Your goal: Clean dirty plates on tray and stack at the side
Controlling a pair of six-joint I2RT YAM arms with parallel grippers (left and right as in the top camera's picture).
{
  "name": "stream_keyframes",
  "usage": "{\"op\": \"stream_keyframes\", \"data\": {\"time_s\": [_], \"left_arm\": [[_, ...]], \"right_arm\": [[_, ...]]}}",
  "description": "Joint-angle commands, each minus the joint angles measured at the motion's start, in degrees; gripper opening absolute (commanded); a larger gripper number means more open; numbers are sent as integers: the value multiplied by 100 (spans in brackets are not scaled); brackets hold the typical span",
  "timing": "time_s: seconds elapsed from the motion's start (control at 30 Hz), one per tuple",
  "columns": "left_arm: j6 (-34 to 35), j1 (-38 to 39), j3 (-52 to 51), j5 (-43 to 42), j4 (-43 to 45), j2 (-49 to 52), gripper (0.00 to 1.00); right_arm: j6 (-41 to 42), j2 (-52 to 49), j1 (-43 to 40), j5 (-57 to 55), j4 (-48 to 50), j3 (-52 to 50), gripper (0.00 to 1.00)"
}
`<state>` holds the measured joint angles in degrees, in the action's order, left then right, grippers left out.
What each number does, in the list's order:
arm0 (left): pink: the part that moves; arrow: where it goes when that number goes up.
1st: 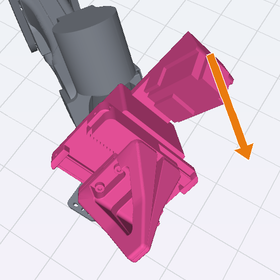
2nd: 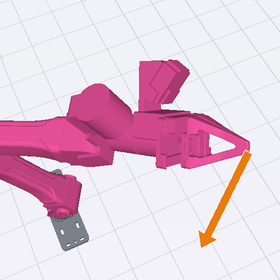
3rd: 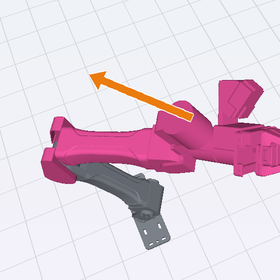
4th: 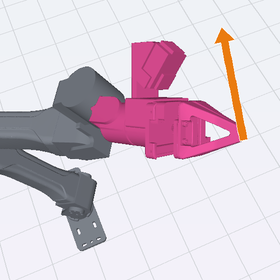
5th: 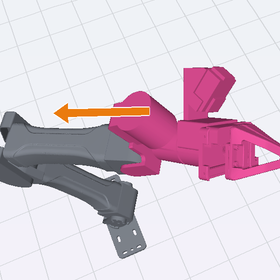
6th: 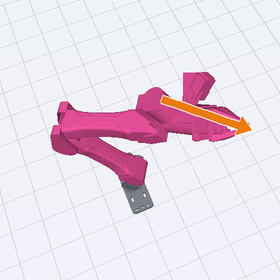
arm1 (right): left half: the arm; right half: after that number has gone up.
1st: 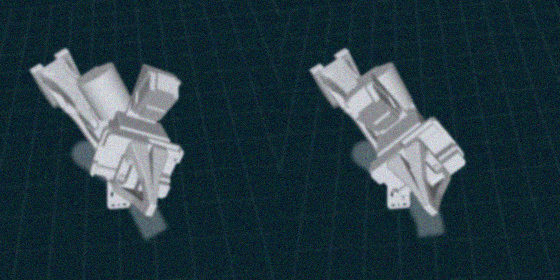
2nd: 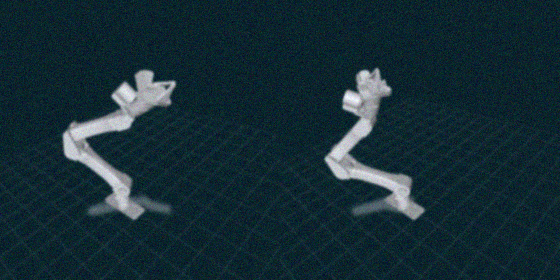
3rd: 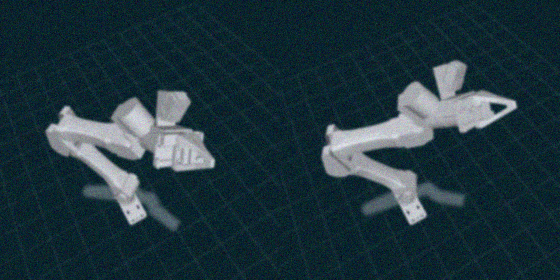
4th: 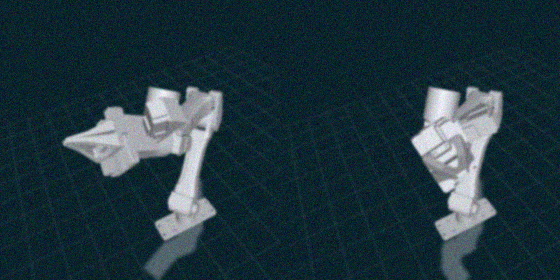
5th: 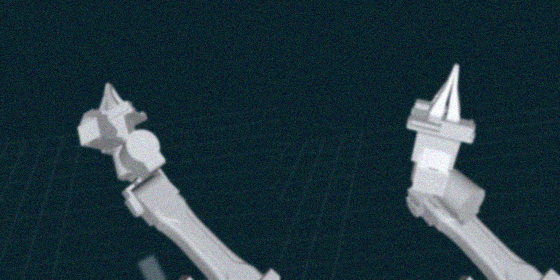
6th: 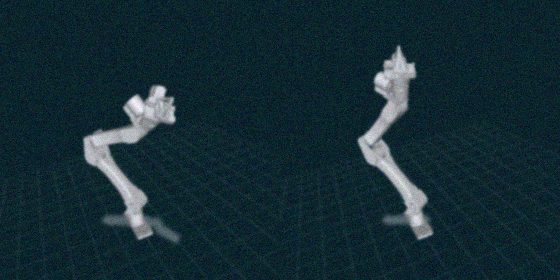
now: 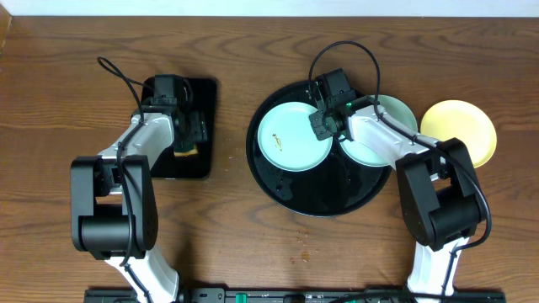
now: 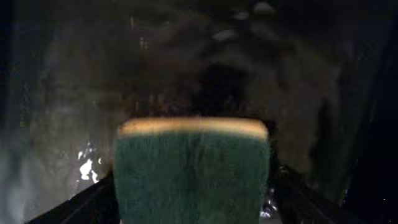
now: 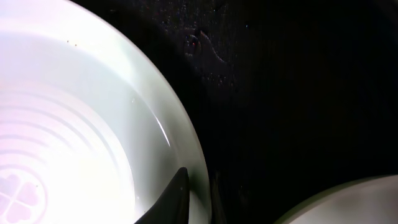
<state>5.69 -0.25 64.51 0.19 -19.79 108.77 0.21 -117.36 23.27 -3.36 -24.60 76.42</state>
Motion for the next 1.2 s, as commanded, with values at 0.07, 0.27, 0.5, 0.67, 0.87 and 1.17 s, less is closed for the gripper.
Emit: {"op": "stream_keyframes", "data": {"time_s": [0.07, 0.27, 0.5, 0.67, 0.87, 1.17], "left_arm": [[-52, -7, -66, 52, 151, 55, 66], [-55, -7, -66, 55, 199, 59, 54], [-50, -4, -66, 50, -201, 59, 63], [39, -4, -101, 50, -787, 59, 8], [59, -4, -146, 48, -1067, 59, 78], [57, -7, -398, 50, -813, 59, 69]], "right_arm": [[39, -72, -20, 83, -7, -57, 12], [37, -72, -20, 83, -4, -57, 13], [37, -72, -20, 83, -4, -57, 14], [39, -72, -20, 83, -4, -57, 15], [37, -72, -20, 83, -7, -57, 19], [39, -72, -20, 83, -4, -57, 21]]}}
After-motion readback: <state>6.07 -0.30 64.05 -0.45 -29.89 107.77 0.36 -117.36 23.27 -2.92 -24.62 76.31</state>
